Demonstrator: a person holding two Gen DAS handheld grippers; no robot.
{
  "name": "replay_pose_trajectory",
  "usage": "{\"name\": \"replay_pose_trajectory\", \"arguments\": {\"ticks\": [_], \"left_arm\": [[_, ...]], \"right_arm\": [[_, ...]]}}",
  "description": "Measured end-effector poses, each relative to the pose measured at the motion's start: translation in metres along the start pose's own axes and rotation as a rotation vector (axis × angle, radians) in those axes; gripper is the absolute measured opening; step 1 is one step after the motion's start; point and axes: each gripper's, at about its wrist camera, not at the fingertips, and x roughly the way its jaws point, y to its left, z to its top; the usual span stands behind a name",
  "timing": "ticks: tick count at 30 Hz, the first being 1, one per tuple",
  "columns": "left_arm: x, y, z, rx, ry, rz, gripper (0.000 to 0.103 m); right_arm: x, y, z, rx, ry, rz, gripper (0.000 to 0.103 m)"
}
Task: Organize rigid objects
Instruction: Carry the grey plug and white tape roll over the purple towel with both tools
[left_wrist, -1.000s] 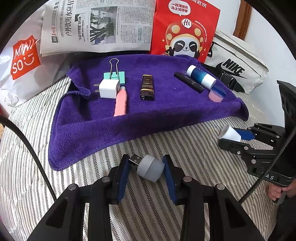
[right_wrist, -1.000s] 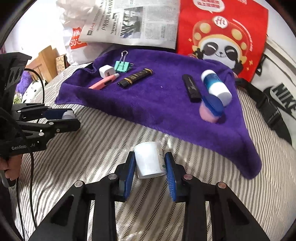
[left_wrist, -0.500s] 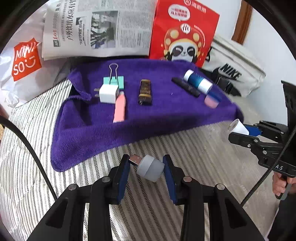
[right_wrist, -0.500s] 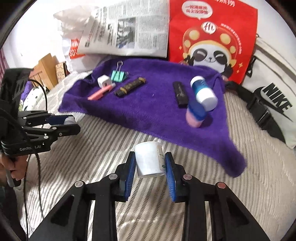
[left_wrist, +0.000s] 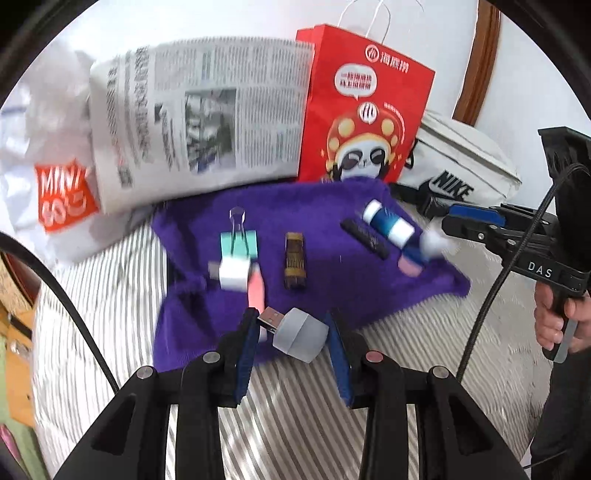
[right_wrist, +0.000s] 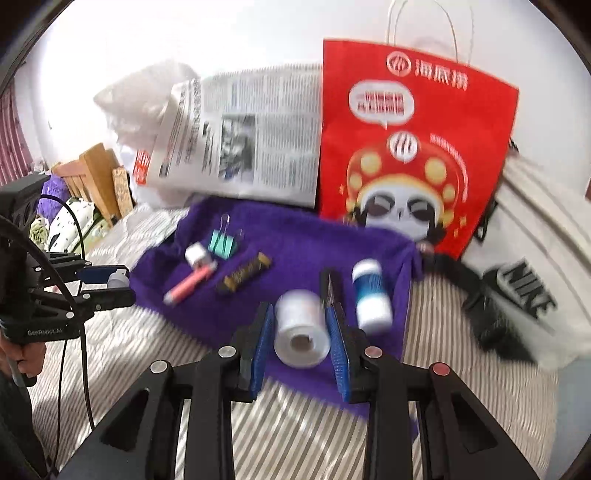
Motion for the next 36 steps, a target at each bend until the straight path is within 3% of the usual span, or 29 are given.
{"name": "replay_pose_trajectory", "arguments": {"ticks": [3, 5, 13, 17, 23, 27, 29, 32, 36], "left_arm": [[0.004, 0.001, 0.028, 0.015, -0.011, -0.005, 0.035], [0.008, 0.000, 0.044, 0.026, -0.014, -0.016, 0.035], [0.041, 0.003, 0.056, 0.024, 0.008, -0.058, 0.035], [0.056, 0.006, 0.052, 0.037, 0.059, -0.034, 0.035], [0.057, 0.018, 0.052, 0.006, 0.058, -0.054, 0.035], [0.057, 0.022, 0.053, -0.004, 0.056, -0.058, 0.035], [0.056, 0.024, 0.052, -0.006, 0.056, -0.064, 0.035], [0.055, 0.025, 0.052, -0.011, 0.055, -0.066, 0.035], [0.056, 0.026, 0.052, -0.011, 0.061, -0.065, 0.035]], "right_arm": [[0.005, -0.006, 0.018, 0.012, -0.032, 0.005, 0.029], [0.015, -0.010, 0.022, 0.022, -0.012, 0.016, 0.016], [0.047, -0.015, 0.002, -0.028, 0.088, 0.018, 0.018], [0.062, -0.005, -0.011, -0.104, 0.127, 0.030, 0.043], [0.092, 0.007, -0.025, -0.186, 0.204, -0.036, 0.043], [0.098, 0.016, -0.030, -0.247, 0.200, -0.071, 0.042], [0.097, 0.019, -0.032, -0.278, 0.198, -0.104, 0.029], [0.091, 0.012, -0.031, -0.222, 0.191, -0.030, 0.029], [0.082, 0.013, -0.030, -0.235, 0.177, -0.035, 0.029]]}}
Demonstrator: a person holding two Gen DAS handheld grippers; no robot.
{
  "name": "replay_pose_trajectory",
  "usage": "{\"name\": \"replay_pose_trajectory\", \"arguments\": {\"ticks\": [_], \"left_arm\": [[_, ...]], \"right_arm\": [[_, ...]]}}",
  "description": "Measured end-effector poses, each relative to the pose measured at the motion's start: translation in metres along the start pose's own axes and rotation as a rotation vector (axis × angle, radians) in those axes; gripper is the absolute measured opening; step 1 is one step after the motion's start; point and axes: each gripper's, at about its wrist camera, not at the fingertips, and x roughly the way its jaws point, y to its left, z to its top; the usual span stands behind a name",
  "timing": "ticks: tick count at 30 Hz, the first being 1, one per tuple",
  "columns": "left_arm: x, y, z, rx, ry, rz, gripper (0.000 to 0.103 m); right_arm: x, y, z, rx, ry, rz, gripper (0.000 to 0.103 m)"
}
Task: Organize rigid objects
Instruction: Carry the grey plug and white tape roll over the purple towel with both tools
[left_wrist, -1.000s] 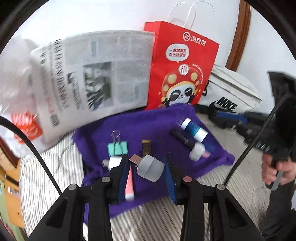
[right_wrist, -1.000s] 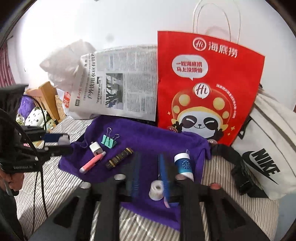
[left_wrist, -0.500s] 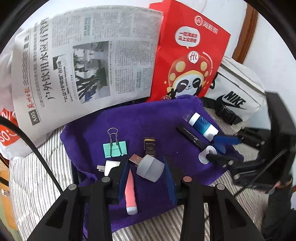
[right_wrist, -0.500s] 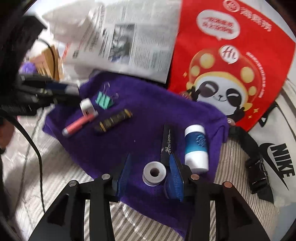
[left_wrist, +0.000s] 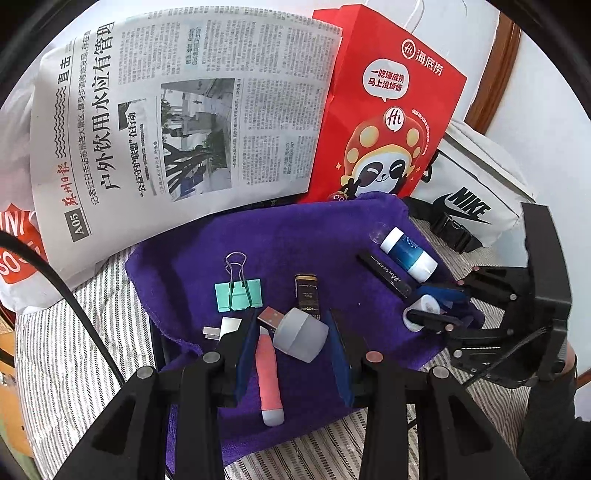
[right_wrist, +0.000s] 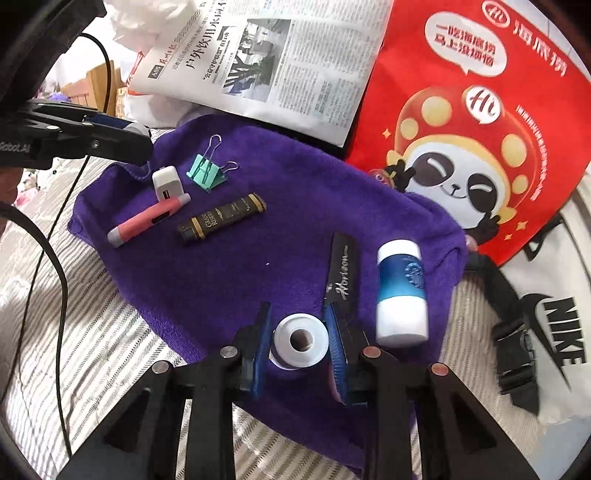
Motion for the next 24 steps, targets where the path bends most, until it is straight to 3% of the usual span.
{"name": "replay_pose_trajectory", "arguments": {"ticks": [4, 8, 16, 24], "left_arm": [[-0.002, -0.001, 0.001, 0.002, -0.005, -0.002, 0.035], [-0.004, 0.000, 0.002, 0.001, -0.010, -0.005, 0.035], [-0.006, 0.002, 0.001, -0.003, -0.009, -0.015, 0.035], [-0.011, 0.000, 0.001, -0.001, -0.015, -0.007, 0.035]], "right_arm": [[-0.006, 0.005, 0.003, 0.014, -0.015, 0.063, 0.029], [0.011, 0.019, 0.005, -0.014, 0.032, 0.036, 0.029], [0.022, 0.017, 0.002, 0.045, 0.077, 0.074, 0.029], [0.000, 0.014, -0.001, 0.097, 0.027, 0.052, 0.029]]}}
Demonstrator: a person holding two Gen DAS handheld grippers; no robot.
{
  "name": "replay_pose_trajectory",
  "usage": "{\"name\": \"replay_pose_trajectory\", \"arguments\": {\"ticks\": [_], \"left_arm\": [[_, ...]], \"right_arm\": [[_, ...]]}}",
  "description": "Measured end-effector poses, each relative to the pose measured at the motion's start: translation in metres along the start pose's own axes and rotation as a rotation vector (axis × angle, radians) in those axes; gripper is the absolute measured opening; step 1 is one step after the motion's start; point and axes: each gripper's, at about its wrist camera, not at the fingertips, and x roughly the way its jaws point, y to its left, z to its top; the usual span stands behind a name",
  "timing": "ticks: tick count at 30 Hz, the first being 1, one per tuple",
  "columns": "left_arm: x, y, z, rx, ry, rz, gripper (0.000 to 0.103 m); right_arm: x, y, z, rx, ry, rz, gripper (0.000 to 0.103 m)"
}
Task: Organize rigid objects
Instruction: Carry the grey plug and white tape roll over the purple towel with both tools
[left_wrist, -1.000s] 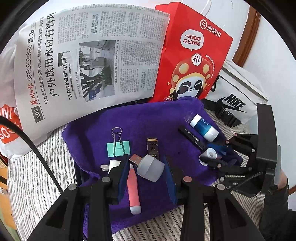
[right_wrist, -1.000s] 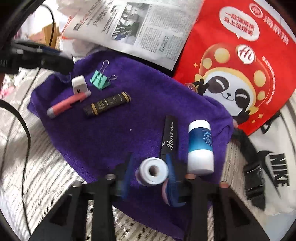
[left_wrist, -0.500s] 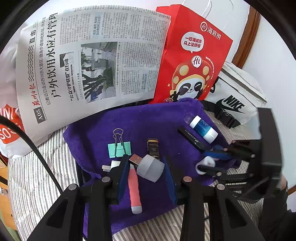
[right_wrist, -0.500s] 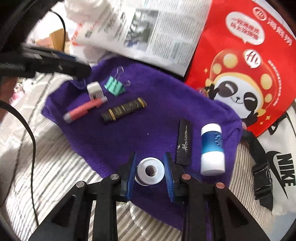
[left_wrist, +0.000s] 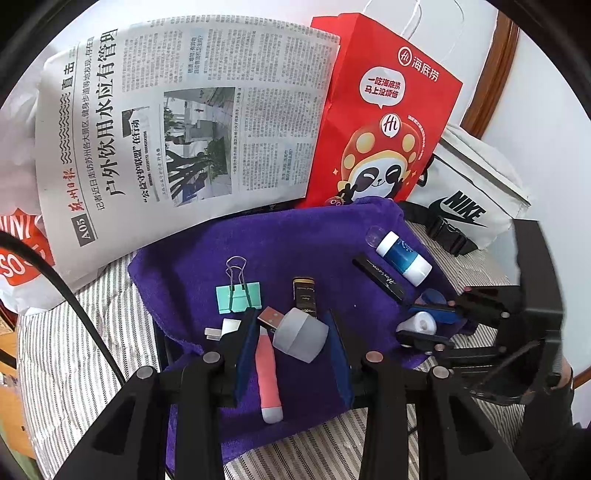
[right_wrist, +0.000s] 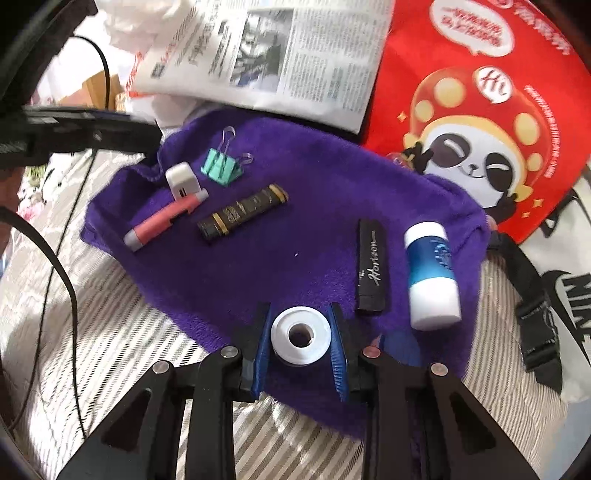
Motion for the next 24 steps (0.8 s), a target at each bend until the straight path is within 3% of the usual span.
{"name": "replay_pose_trajectory", "arguments": {"ticks": [9, 15, 24], "left_arm": [[0.010, -0.015, -0.002, 0.040, 0.032, 0.010, 0.035], [0.019, -0.028, -0.007, 0.054, 0.064, 0.022, 0.035], [-0.005, -0.048, -0.073, 0.070, 0.062, 0.026, 0.035]], "right_arm": [[-0.056, -0.014, -0.031, 0.092, -0.074, -0.030, 0.029], [-0.052, -0.002, -0.064, 0.099, -0.038, 0.008, 0.029], [-0.028, 0.011, -0.083, 0.101, -0.019, 0.025, 0.029]]}}
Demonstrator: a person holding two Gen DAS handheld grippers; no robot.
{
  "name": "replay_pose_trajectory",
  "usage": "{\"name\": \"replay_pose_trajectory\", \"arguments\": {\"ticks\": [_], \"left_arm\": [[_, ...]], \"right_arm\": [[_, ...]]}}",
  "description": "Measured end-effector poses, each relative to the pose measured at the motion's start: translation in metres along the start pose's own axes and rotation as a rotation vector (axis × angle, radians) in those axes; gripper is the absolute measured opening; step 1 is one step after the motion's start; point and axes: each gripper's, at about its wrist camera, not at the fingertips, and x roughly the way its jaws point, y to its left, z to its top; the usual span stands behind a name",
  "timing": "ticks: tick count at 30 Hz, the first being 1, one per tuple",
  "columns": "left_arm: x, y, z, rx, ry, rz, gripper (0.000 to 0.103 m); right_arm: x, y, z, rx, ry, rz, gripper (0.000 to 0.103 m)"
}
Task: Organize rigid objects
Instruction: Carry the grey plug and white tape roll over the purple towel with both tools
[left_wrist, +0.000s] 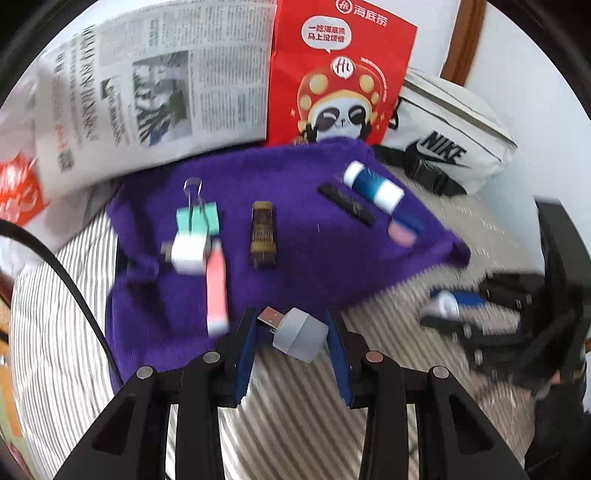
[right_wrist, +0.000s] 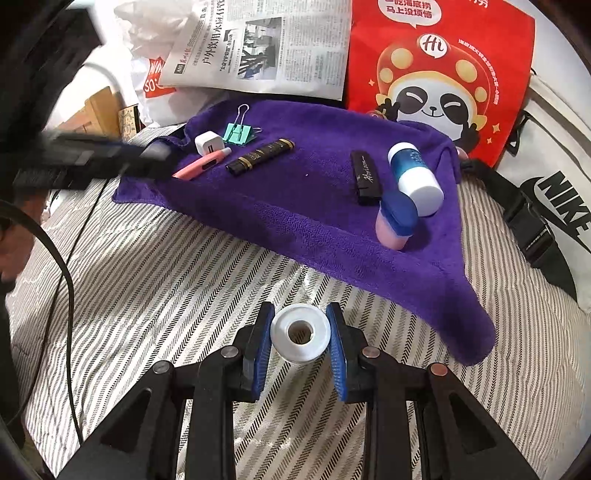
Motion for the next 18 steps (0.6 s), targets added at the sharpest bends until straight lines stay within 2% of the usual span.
{"name": "replay_pose_trajectory", "arguments": {"ticks": [2, 6, 8, 11, 14, 18], "left_arm": [[-0.002, 0.001, -0.019, -0.024, -0.005, -0.014, 0.035], [0.006, 0.008, -0.044, -0.064, -0.005, 0.008, 0.035], [0.012, 0.010, -0.051, -0.076, 0.004, 0.014, 0.035], [0.016, 0.005, -0.057, -0.046, 0.002, 0.047, 0.035], [0.017, -0.001, -0.061, -0.006, -0.013, 0.077, 0.036], [0.019, -0.010, -0.065, 0.044, -0.038, 0.105, 0.045]], "right_arm": [[0.006, -0.001, -0.003, 0.010, 0.015, 0.010, 0.029], [0.001, -0.002, -0.008, 0.011, -0.019, 0.020, 0.030], [-0.001, -0.002, -0.011, 0.010, -0.034, 0.035, 0.038], [-0.002, 0.001, -0.016, -0.002, -0.055, 0.055, 0.050], [-0.002, 0.000, -0.017, 0.002, -0.055, 0.072, 0.053], [-0.001, -0.005, -0.016, 0.019, -0.057, 0.118, 0.059]]}}
